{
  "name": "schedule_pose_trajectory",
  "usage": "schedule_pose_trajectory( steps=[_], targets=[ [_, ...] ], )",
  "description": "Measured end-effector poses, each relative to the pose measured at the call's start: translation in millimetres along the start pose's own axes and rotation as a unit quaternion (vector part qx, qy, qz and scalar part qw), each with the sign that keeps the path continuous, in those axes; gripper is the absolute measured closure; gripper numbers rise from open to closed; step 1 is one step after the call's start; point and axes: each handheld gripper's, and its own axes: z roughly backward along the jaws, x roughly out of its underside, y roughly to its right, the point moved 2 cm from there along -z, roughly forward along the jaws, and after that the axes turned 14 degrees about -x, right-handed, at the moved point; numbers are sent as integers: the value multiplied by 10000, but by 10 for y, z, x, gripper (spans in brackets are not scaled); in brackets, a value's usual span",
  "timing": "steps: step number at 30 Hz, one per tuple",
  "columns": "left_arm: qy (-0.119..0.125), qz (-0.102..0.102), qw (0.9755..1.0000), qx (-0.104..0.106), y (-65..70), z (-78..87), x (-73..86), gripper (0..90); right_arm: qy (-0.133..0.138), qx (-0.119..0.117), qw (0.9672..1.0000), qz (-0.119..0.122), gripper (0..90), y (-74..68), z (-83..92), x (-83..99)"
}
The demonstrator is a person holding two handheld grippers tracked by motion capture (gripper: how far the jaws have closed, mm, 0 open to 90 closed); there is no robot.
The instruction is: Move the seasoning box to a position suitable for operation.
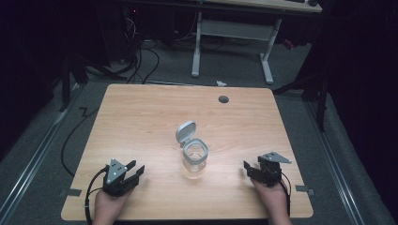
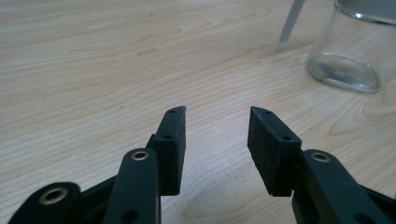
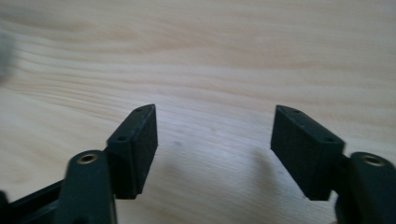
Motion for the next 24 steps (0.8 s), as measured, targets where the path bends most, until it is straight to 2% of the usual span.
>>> schedule_pose_trajectory(
  steps=[1,3,7,9,12,17,19,24],
  targets=[
    [-7,-34,10000,-31,-3,-10,3,569,87,-121,9999,-15,409,-17,26,2],
    [-8,-44,10000,-67,9,-24,12,562,183,-142,9997,-17,423,-46,44,25],
    [-33,-145,9999,-43,36,-4,22,554,203,-121,9996,164,448,-131,4,27],
    [-67,-190,9998,-28,34,7,19,545,268,-190,9991,258,455,-202,-12,0],
    [-82,-135,9999,-19,25,8,0,536,207,-273,9984,452,496,-339,-62,-46],
    [-92,-163,9998,8,27,-5,4,529,165,-414,9957,808,688,-534,-163,-139],
    [-103,-134,9999,9,33,-2,5,527,158,-580,9946,840,746,-587,-239,-187],
    [-75,-150,9998,52,49,16,2,533,178,-752,9930,889,900,-675,-413,-305]
  ],
)
